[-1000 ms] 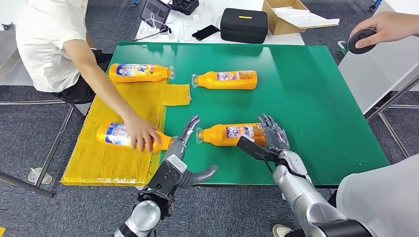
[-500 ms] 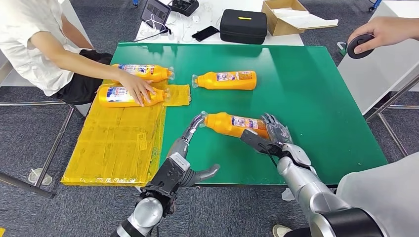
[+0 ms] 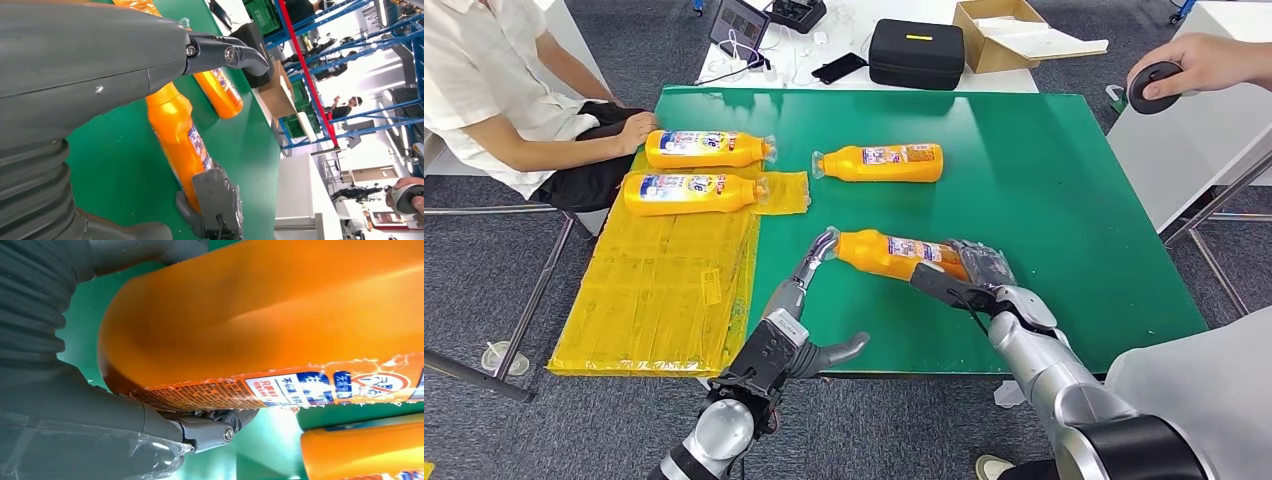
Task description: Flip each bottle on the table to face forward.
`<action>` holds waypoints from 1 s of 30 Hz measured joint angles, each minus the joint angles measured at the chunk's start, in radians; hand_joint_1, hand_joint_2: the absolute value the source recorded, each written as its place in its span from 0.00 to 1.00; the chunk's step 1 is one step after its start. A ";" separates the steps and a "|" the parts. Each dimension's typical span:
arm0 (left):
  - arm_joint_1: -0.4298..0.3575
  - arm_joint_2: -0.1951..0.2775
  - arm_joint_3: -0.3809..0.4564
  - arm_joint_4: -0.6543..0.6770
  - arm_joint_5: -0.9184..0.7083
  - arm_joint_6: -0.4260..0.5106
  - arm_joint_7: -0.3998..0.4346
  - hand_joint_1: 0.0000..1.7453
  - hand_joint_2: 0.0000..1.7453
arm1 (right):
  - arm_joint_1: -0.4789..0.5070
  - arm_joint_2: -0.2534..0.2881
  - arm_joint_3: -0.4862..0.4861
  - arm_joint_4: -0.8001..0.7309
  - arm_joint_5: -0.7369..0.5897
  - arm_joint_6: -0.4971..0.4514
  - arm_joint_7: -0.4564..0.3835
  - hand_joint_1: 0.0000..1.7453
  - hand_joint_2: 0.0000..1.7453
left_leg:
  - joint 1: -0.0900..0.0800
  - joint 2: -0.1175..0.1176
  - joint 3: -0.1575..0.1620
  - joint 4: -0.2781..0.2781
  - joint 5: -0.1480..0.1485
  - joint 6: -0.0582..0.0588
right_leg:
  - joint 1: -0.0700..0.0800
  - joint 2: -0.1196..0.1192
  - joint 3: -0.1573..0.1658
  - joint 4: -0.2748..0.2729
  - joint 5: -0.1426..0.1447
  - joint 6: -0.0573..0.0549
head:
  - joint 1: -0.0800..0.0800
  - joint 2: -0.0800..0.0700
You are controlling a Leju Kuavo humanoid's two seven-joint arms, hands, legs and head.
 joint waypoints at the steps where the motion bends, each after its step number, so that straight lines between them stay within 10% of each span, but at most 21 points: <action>1: 0.000 0.000 0.000 0.000 0.002 0.000 -0.002 0.00 1.00 | 0.002 0.000 0.000 0.000 -0.010 -0.001 -0.016 1.00 1.00 | 0.000 0.000 0.000 0.000 0.000 0.000 | 0.000 0.000 0.000 0.000 0.000 0.000 | 0.000 0.000; 30: 0.072 0.015 0.008 -0.008 0.123 -0.099 -0.077 0.00 1.00 | 0.153 0.085 -0.204 -0.077 -0.425 -0.092 -0.394 1.00 1.00 | 0.000 -0.001 -0.004 0.000 0.000 0.000 | 0.000 0.000 -0.003 0.000 0.000 0.000 | 0.000 0.000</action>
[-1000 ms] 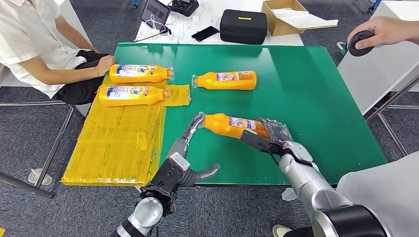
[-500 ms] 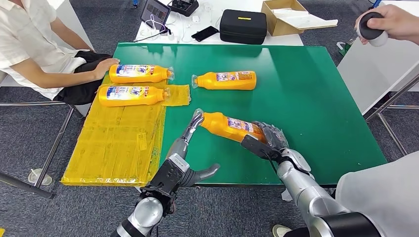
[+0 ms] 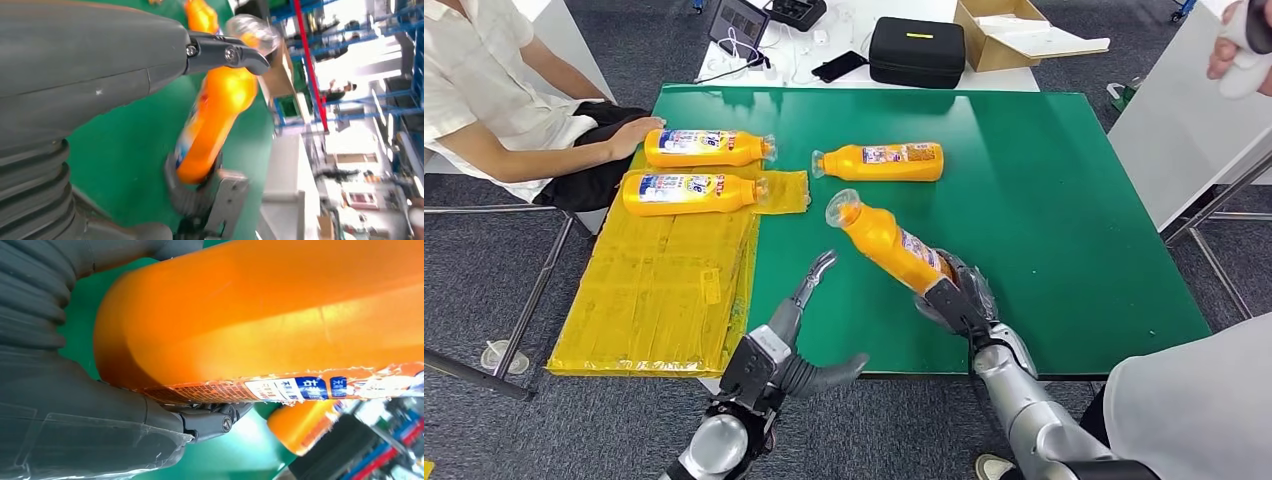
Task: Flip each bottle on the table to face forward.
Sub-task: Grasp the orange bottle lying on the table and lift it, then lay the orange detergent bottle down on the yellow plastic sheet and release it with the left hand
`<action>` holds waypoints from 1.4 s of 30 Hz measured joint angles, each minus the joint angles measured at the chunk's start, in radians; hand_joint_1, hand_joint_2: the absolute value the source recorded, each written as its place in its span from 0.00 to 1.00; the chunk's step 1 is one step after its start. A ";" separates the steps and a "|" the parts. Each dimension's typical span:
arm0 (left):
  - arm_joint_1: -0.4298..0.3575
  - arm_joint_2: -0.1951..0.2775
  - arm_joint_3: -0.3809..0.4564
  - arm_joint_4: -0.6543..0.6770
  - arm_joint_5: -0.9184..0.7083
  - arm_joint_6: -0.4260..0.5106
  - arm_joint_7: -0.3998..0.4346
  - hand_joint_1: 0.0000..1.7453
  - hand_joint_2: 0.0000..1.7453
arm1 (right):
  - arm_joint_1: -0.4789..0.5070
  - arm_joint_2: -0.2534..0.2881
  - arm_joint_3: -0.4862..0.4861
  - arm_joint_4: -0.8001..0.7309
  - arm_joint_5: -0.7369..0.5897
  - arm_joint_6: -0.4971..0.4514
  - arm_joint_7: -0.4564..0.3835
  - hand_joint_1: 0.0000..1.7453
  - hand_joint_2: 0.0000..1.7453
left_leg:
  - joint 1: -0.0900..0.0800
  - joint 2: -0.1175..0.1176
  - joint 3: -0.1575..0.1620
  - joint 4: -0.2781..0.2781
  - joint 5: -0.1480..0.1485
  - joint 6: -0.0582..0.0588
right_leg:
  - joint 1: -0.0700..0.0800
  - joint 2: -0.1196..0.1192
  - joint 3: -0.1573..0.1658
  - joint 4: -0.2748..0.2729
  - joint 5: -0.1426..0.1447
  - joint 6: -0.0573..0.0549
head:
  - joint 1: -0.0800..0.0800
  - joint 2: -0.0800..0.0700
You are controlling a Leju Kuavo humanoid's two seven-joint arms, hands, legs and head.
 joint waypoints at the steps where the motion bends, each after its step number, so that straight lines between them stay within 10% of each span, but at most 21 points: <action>1: 0.012 0.004 0.003 0.000 0.016 -0.024 -0.005 0.00 1.00 | 0.015 0.007 -0.013 -0.020 -0.030 0.001 -0.011 1.00 1.00 | 0.000 0.000 0.000 0.000 0.000 0.000 | 0.000 0.000 0.000 0.000 0.000 0.000 | 0.000 0.000; 15: 0.158 0.045 0.074 -0.027 0.130 0.021 -0.011 0.00 1.00 | 0.358 0.128 0.003 -0.583 -0.261 0.007 -0.030 0.99 1.00 | 0.000 0.000 -0.002 0.000 -0.002 -0.001 | 0.000 0.000 -0.002 0.000 -0.003 0.002 | 0.000 0.000; 22: 0.120 0.019 0.104 -0.030 0.123 0.038 -0.023 0.00 1.00 | 0.359 0.107 0.148 -0.558 -0.212 0.247 0.000 0.97 1.00 | 0.000 -0.001 -0.002 0.000 -0.001 0.001 | 0.000 0.000 -0.001 0.000 -0.002 0.002 | 0.000 0.000; 42: 0.025 -0.024 0.110 0.012 0.199 -0.115 -0.011 0.00 1.00 | 0.258 0.104 0.276 -0.407 -0.190 0.267 -0.011 0.87 1.00 | 0.000 0.000 -0.002 0.000 -0.001 0.001 | 0.000 0.000 -0.001 0.000 -0.002 0.002 | 0.000 0.000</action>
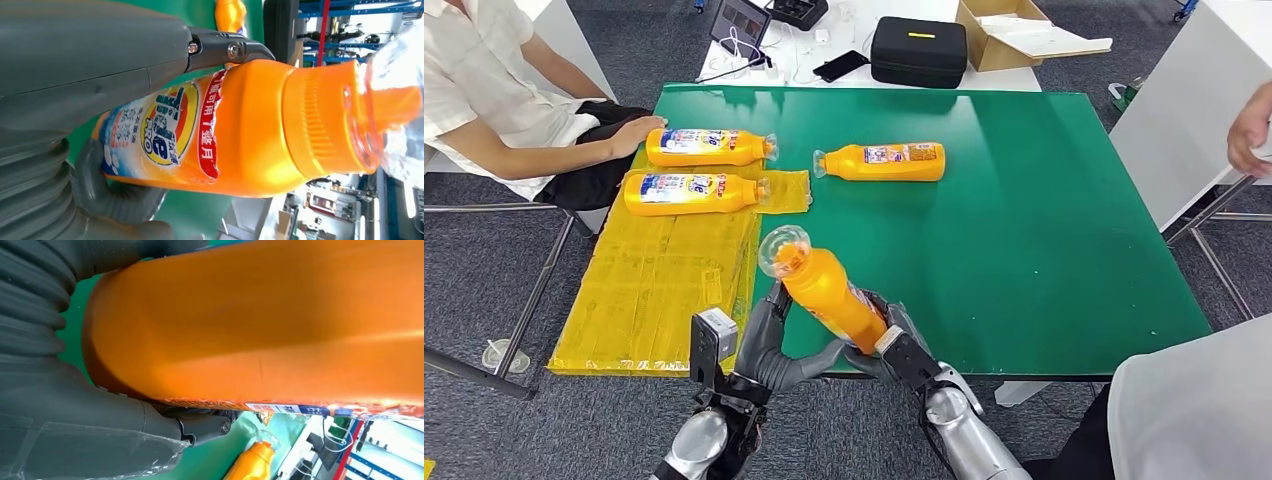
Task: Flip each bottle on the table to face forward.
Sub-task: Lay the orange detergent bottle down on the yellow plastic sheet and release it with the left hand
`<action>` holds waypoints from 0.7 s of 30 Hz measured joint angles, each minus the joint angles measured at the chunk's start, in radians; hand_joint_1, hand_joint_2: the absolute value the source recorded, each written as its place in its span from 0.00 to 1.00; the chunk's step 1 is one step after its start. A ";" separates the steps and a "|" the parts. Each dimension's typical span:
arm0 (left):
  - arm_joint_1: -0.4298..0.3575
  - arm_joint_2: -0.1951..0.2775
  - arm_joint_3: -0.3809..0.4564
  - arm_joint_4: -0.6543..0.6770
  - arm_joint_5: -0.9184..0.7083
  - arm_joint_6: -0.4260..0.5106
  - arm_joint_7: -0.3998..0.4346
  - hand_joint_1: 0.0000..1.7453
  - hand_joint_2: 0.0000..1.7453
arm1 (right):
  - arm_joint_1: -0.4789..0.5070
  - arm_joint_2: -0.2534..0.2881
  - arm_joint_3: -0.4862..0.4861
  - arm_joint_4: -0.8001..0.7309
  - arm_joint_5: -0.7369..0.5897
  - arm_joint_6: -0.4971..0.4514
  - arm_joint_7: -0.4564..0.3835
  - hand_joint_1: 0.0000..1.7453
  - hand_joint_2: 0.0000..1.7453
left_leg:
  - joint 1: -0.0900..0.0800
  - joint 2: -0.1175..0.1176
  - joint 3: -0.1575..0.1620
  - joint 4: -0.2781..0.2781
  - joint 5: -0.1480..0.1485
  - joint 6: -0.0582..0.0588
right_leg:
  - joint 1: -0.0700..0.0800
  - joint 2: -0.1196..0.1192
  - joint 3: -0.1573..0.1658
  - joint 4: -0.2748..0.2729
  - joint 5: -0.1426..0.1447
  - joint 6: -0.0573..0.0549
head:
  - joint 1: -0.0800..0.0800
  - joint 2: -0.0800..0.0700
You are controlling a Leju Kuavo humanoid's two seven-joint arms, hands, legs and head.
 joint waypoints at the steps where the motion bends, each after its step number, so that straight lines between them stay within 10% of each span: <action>1: -0.004 -0.002 0.001 0.004 0.005 -0.004 0.000 0.00 1.00 | -0.005 0.000 0.003 0.006 0.001 0.001 0.000 0.86 1.00 | 0.000 0.000 0.000 0.000 0.000 0.000 | 0.000 0.000 0.000 0.000 0.000 0.000 | 0.000 0.000; 21: -0.093 -0.069 0.040 0.132 0.184 0.079 0.072 0.00 1.00 | -0.068 0.034 0.108 0.031 0.048 -0.086 0.021 0.93 1.00 | 0.000 0.000 0.000 0.000 0.000 0.000 | 0.000 0.000 0.000 0.000 0.000 0.000 | 0.000 0.000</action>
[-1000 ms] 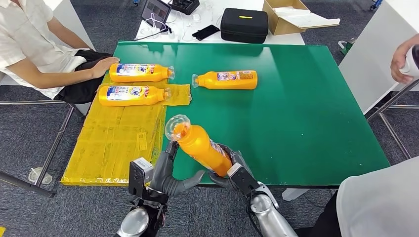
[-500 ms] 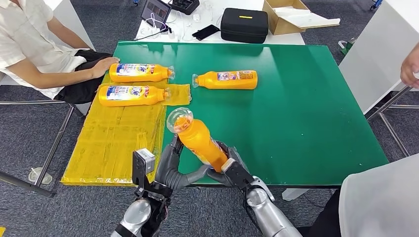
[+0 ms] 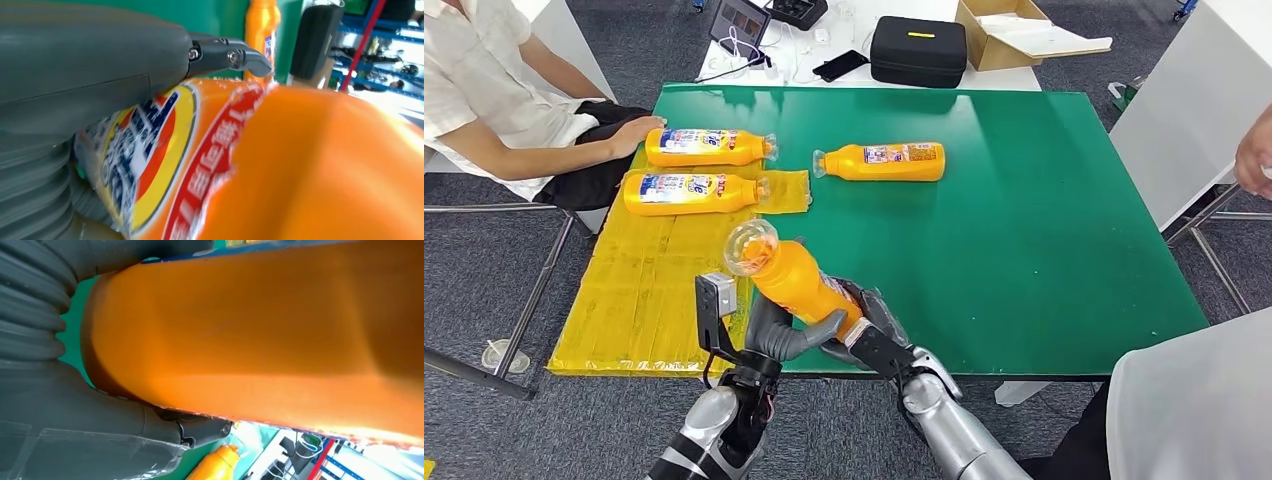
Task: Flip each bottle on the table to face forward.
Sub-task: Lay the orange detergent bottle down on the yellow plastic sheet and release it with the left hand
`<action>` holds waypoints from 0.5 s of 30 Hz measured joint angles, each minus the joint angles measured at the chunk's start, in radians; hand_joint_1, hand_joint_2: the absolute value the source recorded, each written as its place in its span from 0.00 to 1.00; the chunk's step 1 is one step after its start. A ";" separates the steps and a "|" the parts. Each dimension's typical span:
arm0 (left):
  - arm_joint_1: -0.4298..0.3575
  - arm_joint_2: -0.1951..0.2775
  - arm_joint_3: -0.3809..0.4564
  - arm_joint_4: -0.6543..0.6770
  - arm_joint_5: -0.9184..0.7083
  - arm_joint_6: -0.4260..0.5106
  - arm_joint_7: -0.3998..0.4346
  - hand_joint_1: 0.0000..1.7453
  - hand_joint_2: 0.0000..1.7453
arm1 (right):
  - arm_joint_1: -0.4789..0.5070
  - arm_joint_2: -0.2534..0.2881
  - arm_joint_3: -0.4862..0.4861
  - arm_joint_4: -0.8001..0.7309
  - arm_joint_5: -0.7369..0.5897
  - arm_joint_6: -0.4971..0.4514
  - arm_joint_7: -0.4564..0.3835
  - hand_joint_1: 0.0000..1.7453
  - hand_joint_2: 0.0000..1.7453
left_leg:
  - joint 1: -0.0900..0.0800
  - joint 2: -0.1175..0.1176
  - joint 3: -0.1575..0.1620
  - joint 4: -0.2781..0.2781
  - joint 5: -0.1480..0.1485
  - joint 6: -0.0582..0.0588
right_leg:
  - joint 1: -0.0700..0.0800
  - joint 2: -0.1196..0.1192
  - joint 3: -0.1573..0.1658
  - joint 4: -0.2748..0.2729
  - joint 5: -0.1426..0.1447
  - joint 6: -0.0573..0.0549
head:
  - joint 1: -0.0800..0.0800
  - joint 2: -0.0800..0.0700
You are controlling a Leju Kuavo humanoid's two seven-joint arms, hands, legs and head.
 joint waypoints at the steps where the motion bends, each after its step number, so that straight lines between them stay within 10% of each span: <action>1: -0.004 -0.003 0.001 0.007 0.004 0.014 -0.001 0.00 1.00 | 0.000 0.002 0.005 0.000 -0.001 -0.005 0.001 0.93 1.00 | 0.000 0.000 0.000 0.000 0.000 0.000 | 0.000 0.000 0.000 0.000 0.000 0.000 | 0.000 0.000; 6: -0.020 -0.012 0.004 0.032 0.014 0.030 -0.003 0.00 1.00 | -0.003 0.004 0.016 0.002 -0.005 -0.011 0.003 0.94 1.00 | 0.000 0.000 0.000 0.000 0.000 0.000 | 0.000 0.000 0.000 0.000 0.000 0.000 | 0.000 0.000; 10: -0.022 -0.016 0.005 0.038 0.066 0.009 -0.003 0.94 1.00 | -0.008 0.004 0.027 0.006 -0.022 -0.012 0.003 0.91 1.00 | 0.000 0.000 0.000 0.000 0.000 0.000 | 0.000 0.000 0.000 0.000 0.000 0.000 | 0.000 0.000; 15: -0.020 -0.016 0.012 0.031 0.147 -0.041 -0.009 1.00 1.00 | -0.016 0.011 0.042 0.021 -0.048 -0.012 -0.003 0.83 1.00 | 0.000 0.000 0.000 0.000 0.000 0.000 | 0.000 0.000 0.000 0.000 0.000 0.000 | 0.000 0.000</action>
